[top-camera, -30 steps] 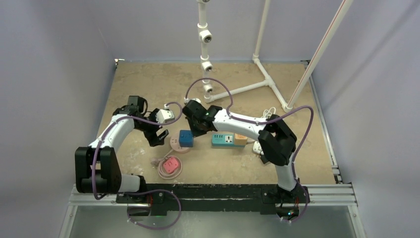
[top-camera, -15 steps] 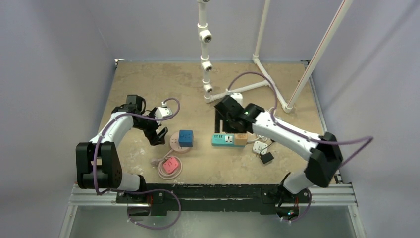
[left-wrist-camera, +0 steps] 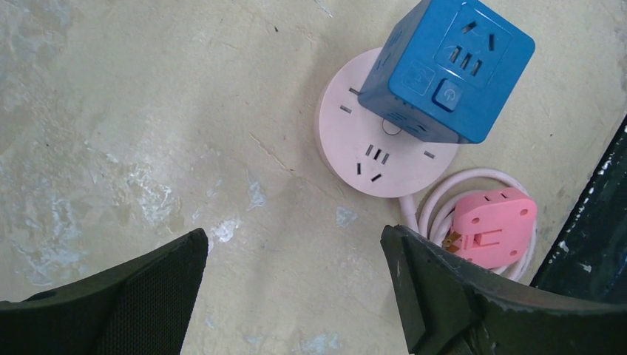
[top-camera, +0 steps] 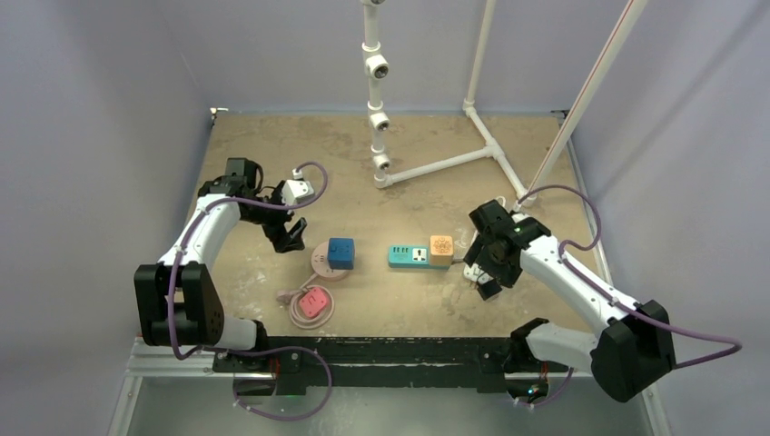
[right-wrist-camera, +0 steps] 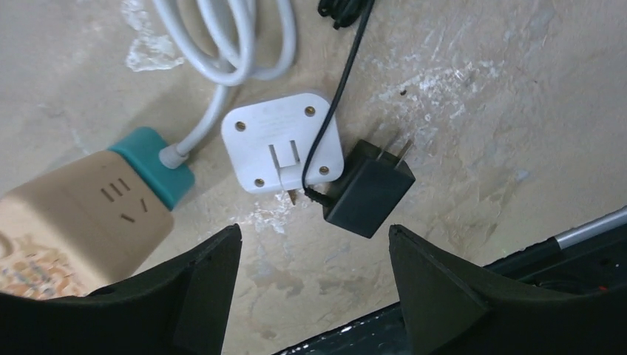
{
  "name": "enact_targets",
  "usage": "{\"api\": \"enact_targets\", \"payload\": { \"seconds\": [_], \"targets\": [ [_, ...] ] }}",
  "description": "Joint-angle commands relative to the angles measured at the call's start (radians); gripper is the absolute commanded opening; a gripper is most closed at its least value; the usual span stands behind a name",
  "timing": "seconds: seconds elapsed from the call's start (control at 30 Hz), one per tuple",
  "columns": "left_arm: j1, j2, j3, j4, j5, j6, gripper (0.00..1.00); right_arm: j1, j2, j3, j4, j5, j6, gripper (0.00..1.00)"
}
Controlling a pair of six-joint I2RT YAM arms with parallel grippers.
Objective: Insert the plug
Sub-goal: Pick up the plug from the center of the board.
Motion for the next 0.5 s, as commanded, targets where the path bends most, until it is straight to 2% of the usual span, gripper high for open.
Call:
{"api": "enact_targets", "payload": {
  "seconds": [0.0,0.27,0.47],
  "targets": [
    [-0.002,-0.015,0.013,-0.046,0.020,0.028,0.89,-0.045,0.021,-0.044,0.072,-0.036,0.035,0.75],
    [-0.001,-0.007,0.025,-0.041,0.018,0.030,0.89,-0.095,0.069,-0.120,0.146,-0.102,0.080,0.71],
    [-0.001,0.001,0.028,-0.037,0.000,0.035,0.90,-0.096,0.064,-0.173,0.175,-0.122,0.124,0.54]
  ]
}}
